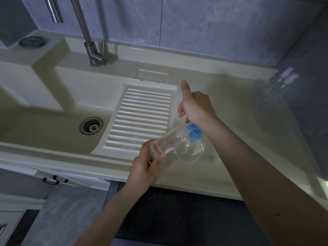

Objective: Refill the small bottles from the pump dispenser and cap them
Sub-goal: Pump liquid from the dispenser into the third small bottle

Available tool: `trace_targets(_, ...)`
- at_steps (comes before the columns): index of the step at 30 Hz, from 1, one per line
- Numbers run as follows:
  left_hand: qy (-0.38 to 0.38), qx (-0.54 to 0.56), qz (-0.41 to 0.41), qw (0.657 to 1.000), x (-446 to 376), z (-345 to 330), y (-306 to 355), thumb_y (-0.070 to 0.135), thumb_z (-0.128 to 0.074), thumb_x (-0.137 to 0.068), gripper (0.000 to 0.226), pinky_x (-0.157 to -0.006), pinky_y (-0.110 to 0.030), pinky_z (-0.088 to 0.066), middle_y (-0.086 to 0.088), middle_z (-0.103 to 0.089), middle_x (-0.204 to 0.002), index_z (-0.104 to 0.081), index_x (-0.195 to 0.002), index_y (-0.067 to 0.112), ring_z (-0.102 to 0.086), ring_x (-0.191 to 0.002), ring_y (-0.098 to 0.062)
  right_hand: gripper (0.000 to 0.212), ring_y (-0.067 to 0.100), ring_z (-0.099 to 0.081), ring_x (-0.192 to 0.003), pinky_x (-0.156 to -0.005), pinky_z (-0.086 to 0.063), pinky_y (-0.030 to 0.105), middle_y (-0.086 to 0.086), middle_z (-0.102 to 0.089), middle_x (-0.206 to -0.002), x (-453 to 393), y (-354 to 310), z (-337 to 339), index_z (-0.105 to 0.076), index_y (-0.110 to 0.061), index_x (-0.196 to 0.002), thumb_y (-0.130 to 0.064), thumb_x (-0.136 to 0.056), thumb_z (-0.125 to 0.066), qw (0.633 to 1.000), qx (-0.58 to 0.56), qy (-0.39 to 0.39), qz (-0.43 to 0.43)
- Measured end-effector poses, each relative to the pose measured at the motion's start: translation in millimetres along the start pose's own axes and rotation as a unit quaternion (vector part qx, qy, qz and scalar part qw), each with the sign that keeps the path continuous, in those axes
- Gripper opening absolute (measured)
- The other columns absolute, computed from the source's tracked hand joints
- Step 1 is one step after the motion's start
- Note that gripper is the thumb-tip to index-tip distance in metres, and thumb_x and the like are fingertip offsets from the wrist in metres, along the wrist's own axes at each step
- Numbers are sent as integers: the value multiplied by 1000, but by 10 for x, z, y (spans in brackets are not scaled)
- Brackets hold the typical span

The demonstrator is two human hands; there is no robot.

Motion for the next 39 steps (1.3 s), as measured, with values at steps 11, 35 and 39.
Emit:
trace_targets(11, 8, -13, -8, 1000, -7, -14, 39, 51, -51, -81, 29, -54, -37, -42, 5, -49, -64, -45, -109, 51, -43, -55, -20, 82, 24, -65, -73, -69, -47, 29, 9, -72, -81, -13, -56, 39, -70, -3, -80, -59, -97, -13, 991, 100, 64, 59)
trace_targets(35, -1, -10, -5, 1000, 11, -26, 70, 40, -54, -87, 27, -56, -27, -46, 14, -54, -75, -44, -112, 43, -47, -57, -12, 81, 22, -64, -70, -60, -39, 24, 7, -73, -79, -27, -52, 14, -71, -6, -78, -58, -97, -12, 987, 136, 54, 70)
trace_targets(39, 6, -17, 9, 1000, 15, -1, 1, 54, -52, -79, 31, -55, -39, -45, 4, -52, -67, -44, -109, 53, -46, -56, -14, 81, 23, -59, -63, -57, -37, 28, 7, -70, -72, -32, -51, -42, -70, -7, -71, -56, -97, -11, 979, 175, 72, 81)
Point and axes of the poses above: each hand's wrist, its own x-axis away from the middle knuckle, its own z-axis out of the back of the hand, y = z × x, the point moved 6 cm from there along -x, towards the middle knuckle
